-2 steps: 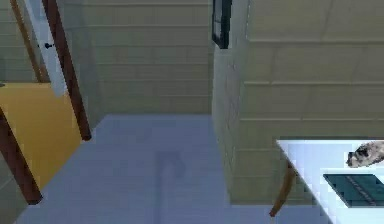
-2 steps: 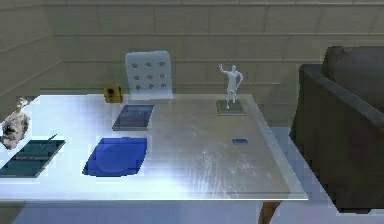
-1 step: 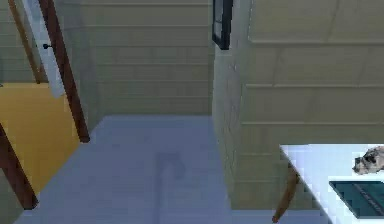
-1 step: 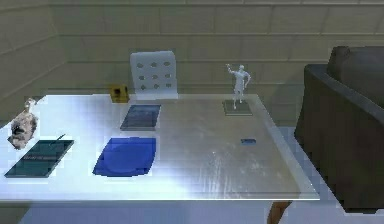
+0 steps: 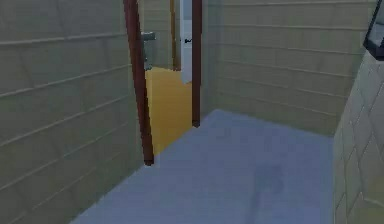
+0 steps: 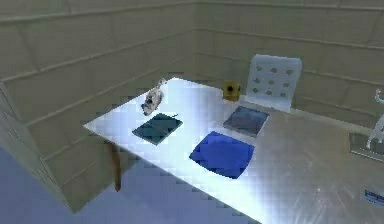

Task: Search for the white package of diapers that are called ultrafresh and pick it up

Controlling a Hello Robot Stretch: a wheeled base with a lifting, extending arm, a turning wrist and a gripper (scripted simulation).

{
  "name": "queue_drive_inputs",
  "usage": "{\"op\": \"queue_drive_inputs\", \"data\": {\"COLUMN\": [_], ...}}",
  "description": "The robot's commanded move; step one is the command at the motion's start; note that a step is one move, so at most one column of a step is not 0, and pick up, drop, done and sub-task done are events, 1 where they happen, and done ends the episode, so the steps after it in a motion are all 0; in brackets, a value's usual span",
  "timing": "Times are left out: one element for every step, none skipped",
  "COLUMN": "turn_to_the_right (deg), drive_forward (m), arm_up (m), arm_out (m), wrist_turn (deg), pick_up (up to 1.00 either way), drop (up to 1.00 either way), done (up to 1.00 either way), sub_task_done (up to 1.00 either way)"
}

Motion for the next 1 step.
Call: {"op": "queue_drive_inputs", "data": {"turn_to_the_right": [0.0], "drive_forward": [1.00], "arm_up": [0.00], "arm_out": [0.00], "wrist_turn": [0.0], "pick_up": [0.00], "drop": [0.00], "done": [0.00], "sub_task_done": [0.00]}}
